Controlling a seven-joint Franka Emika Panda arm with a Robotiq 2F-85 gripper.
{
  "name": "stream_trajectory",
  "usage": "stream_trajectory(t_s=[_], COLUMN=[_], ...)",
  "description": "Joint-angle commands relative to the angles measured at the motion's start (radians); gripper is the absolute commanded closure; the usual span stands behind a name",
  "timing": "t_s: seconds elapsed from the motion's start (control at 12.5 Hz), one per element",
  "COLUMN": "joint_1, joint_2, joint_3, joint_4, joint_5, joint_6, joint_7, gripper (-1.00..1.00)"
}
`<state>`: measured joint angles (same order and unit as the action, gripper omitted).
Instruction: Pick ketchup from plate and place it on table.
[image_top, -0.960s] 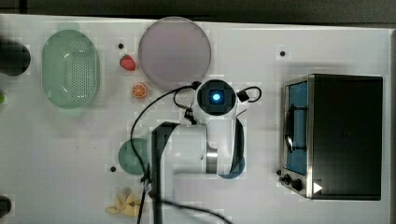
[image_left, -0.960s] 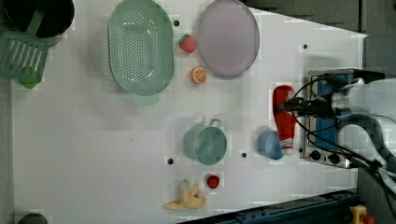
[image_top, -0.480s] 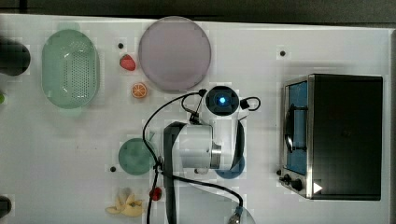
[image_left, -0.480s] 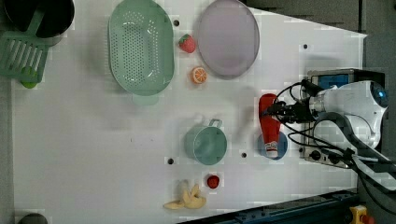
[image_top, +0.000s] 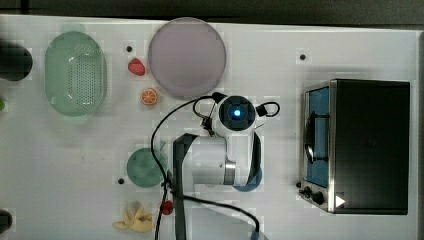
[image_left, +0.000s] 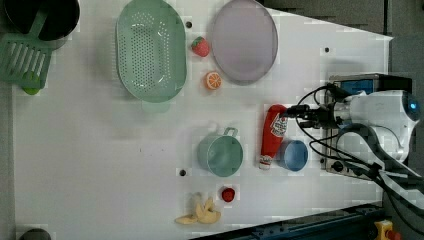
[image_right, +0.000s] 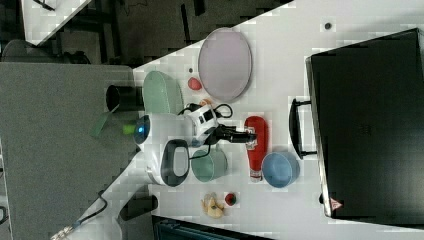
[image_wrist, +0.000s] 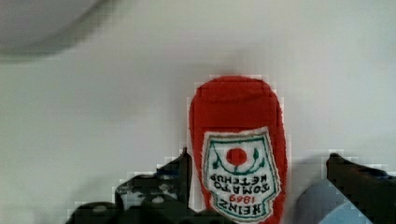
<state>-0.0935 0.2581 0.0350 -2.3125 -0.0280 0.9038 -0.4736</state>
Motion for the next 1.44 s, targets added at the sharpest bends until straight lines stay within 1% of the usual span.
stream_trajectory(t_s=[0.08,0.16,0.32,0.56,0.72,0.8,0.96,1.28,1.44], joint_1=[-0.008,-0.009,-0.009,-0.01,-0.009,-0.009,-0.006,-0.001,0.001], joint_2=[-0.128,-0.165,-0.237,-0.312,-0.327,-0.327,-0.321,-0.321,-0.321], joint_3=[-0.009,-0.009,-0.007,-0.009,-0.006,-0.005,0.001,0.01,0.01], joint_4=[0.045,0.065,0.125,0.257,0.37,0.412,0.477,0.541,0.54], joint_5=[0.008,0.008,0.008,0.008,0.008,0.009,0.011,0.011,0.01], joint_6=[-0.066,-0.11,-0.241,-0.525,-0.603,-0.655,-0.705,-0.864,-0.863], joint_7=[0.236,0.326,0.436,0.489,0.489,0.489,0.489,0.482,0.482], gripper=[-1.0,-1.0,-1.0,-1.0,-1.0,-1.0,-1.0,-1.0,-1.0])
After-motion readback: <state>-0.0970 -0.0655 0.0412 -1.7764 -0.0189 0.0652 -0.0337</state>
